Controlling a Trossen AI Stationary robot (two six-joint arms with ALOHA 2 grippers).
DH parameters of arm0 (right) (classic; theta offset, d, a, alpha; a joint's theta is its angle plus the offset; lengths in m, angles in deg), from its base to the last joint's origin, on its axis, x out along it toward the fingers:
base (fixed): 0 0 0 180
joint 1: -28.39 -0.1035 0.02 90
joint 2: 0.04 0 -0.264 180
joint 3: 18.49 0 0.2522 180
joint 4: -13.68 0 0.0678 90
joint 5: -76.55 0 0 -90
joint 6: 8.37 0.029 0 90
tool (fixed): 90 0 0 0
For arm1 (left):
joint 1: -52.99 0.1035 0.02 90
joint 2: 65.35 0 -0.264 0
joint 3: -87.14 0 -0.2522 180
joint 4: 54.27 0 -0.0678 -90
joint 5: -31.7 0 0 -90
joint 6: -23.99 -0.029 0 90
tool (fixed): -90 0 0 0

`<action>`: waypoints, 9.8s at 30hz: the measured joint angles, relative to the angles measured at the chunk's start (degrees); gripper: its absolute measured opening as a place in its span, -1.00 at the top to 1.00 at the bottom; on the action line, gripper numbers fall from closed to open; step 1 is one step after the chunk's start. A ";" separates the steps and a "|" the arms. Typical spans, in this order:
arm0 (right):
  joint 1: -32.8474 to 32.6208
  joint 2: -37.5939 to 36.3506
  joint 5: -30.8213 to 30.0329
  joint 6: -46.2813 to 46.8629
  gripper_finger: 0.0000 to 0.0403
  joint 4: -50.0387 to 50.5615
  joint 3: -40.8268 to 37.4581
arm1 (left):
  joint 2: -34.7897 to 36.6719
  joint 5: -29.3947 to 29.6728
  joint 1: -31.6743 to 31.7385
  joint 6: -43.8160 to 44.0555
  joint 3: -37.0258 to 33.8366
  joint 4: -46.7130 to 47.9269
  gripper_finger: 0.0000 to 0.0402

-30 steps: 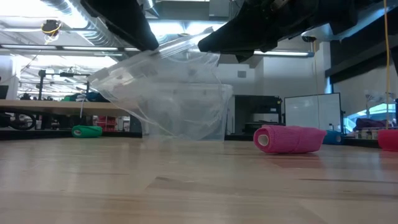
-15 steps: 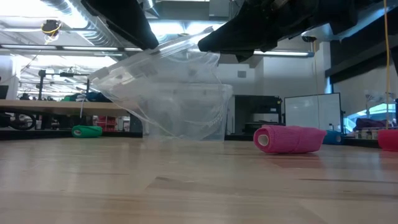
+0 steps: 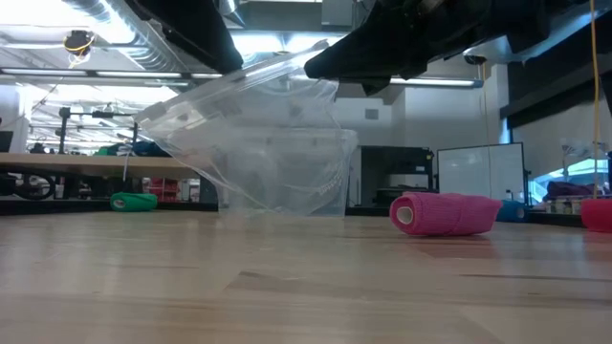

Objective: Roll bandage
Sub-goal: Open transparent zip bag, then put the rolled pink bandage into the transparent zip bag

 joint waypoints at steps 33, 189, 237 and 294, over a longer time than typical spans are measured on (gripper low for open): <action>0.00 0.00 5.51 -0.24 0.99 -3.31 0.00 | -8.07 3.24 0.09 -1.33 -0.02 -4.84 0.45; 2.28 -9.67 2.40 -0.02 -0.29 33.98 -5.43 | -4.07 22.64 3.43 9.65 -0.02 -1.46 0.99; -3.87 -14.68 3.65 -17.33 0.39 14.35 11.56 | -4.07 20.41 1.64 2.98 -0.02 -9.61 0.99; -5.10 -0.59 13.93 -38.70 0.38 -0.04 11.58 | -1.75 15.15 3.63 -1.51 -0.11 -25.98 0.99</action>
